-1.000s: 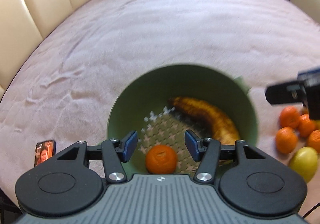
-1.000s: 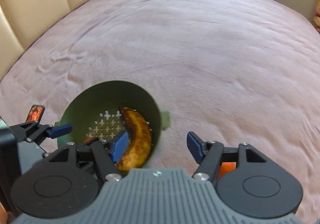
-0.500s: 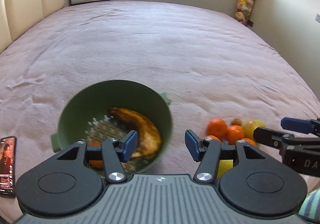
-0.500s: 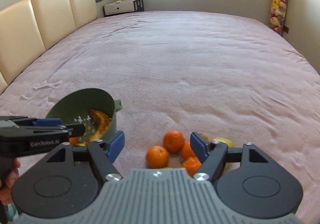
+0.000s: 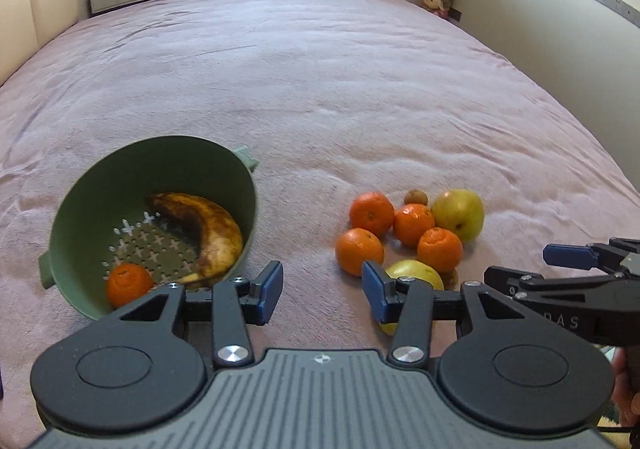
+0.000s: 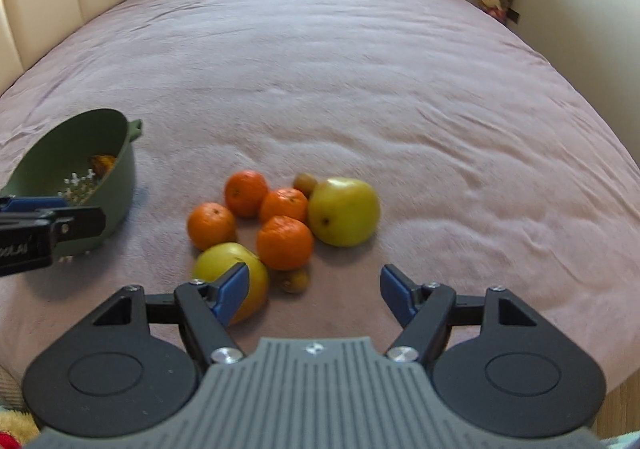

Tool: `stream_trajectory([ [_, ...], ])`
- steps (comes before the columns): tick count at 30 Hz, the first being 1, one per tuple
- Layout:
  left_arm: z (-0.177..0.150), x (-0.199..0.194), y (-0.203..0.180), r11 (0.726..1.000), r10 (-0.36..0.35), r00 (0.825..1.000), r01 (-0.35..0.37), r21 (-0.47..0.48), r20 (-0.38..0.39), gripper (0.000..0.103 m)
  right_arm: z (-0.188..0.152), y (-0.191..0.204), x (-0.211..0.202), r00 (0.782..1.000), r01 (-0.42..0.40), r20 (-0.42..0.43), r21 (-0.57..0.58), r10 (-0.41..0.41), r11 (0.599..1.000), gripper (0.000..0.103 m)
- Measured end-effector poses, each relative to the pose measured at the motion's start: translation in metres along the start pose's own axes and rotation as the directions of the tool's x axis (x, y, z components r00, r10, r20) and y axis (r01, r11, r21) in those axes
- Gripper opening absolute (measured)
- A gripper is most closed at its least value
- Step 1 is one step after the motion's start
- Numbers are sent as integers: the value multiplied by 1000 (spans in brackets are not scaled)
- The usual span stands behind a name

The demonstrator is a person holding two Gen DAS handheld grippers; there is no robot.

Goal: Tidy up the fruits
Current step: 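Withdraw both grippers from the colander back toward the fruit pile, then grasp a large green pear with the left gripper while the right gripper grasps a yellow apple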

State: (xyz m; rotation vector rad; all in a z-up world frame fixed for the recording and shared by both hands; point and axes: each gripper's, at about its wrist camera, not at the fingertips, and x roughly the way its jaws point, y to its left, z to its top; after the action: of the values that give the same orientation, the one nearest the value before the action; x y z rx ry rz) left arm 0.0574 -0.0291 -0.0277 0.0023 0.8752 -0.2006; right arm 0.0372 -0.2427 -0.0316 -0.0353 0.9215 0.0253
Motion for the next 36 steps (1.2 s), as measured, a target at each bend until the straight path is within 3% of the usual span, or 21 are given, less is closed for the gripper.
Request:
stream_trajectory([
  [4, -7, 13, -5, 998, -65, 997, 65, -9, -32, 51, -7, -10, 11, 1000, -5, -17, 33, 6, 999, 66],
  [9, -13, 26, -13, 996, -87, 994, 87, 1, -70, 51, -11, -22, 20, 996, -84, -29, 109, 87, 990, 63],
  [13, -12, 29, -18, 984, -177, 983, 176, -19, -55, 52, -4, -25, 28, 993, -100, -46, 154, 108, 983, 60],
  [19, -12, 42, -34, 974, -214, 974, 219, 57, -76, 63, 2, -33, 37, 989, -118, -62, 234, 136, 965, 60],
  [26, -11, 65, -45, 973, -205, 970, 217, 77, -133, 73, 15, -31, 44, 995, -90, -24, 205, 97, 975, 61],
  [32, -11, 82, -51, 976, -171, 972, 190, 109, -163, 77, 21, -38, 53, 995, -93, -19, 251, 101, 964, 64],
  [36, -11, 92, -49, 975, -187, 966, 205, 83, -180, 78, 25, -40, 59, 994, -97, -13, 270, 104, 958, 64],
])
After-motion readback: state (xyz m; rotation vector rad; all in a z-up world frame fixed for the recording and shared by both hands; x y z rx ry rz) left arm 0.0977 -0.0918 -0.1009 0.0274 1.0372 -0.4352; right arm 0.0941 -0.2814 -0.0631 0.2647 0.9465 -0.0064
